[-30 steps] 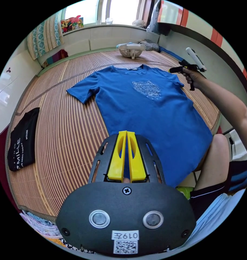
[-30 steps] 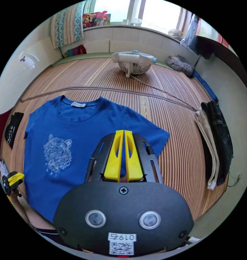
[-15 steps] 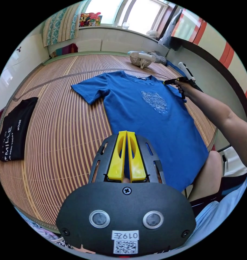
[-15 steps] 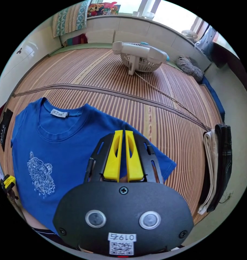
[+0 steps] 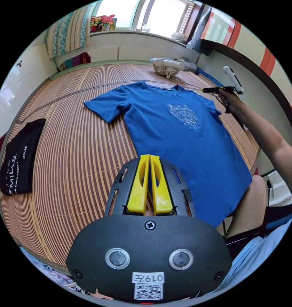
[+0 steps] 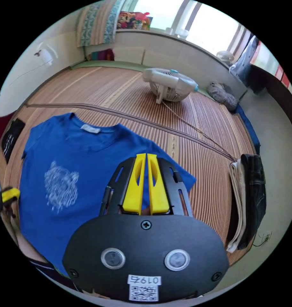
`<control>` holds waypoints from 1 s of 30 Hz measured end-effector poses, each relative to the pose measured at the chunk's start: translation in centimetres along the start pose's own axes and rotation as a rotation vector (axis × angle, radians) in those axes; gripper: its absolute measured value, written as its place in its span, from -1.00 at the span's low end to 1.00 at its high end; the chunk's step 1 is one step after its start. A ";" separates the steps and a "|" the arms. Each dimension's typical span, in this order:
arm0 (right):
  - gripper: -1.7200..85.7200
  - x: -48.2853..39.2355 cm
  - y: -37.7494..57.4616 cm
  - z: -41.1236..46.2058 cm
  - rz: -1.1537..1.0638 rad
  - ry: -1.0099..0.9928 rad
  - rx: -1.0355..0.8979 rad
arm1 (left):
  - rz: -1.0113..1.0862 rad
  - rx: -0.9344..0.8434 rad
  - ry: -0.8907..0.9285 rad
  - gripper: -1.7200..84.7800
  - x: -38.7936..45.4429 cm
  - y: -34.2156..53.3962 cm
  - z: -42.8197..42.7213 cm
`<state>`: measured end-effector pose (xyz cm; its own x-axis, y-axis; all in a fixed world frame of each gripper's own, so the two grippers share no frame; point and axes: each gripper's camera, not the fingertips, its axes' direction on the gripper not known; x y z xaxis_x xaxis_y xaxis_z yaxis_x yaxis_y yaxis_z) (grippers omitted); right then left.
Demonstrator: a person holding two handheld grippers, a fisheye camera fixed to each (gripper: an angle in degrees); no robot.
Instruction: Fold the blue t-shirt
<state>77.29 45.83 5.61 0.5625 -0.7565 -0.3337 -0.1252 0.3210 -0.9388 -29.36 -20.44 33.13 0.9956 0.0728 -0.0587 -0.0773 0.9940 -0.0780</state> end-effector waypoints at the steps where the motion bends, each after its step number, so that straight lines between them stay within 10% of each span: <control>1: -0.98 -1.1 3.3 -3.6 -0.038 -0.005 0.026 | 0.011 0.004 0.010 -0.94 0.9 0.5 -0.2; 11: -0.88 -11.8 35.2 -24.9 -0.061 0.037 0.148 | 0.134 -0.009 -0.131 -0.94 12.6 7.5 -0.4; 21: -0.77 -23.1 47.4 -34.8 -0.405 0.157 0.156 | 0.577 -0.016 -0.118 -0.93 29.5 22.0 -7.8; 30: -0.78 -32.0 52.5 -32.4 -0.656 0.458 0.076 | 0.744 -0.092 -0.454 -0.94 41.0 36.0 -4.1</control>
<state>26.22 68.47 -35.74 0.1088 -0.9577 0.2665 0.1799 -0.2447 -0.9528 8.44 17.98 23.80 0.6082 0.7450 0.2741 -0.6996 0.6662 -0.2583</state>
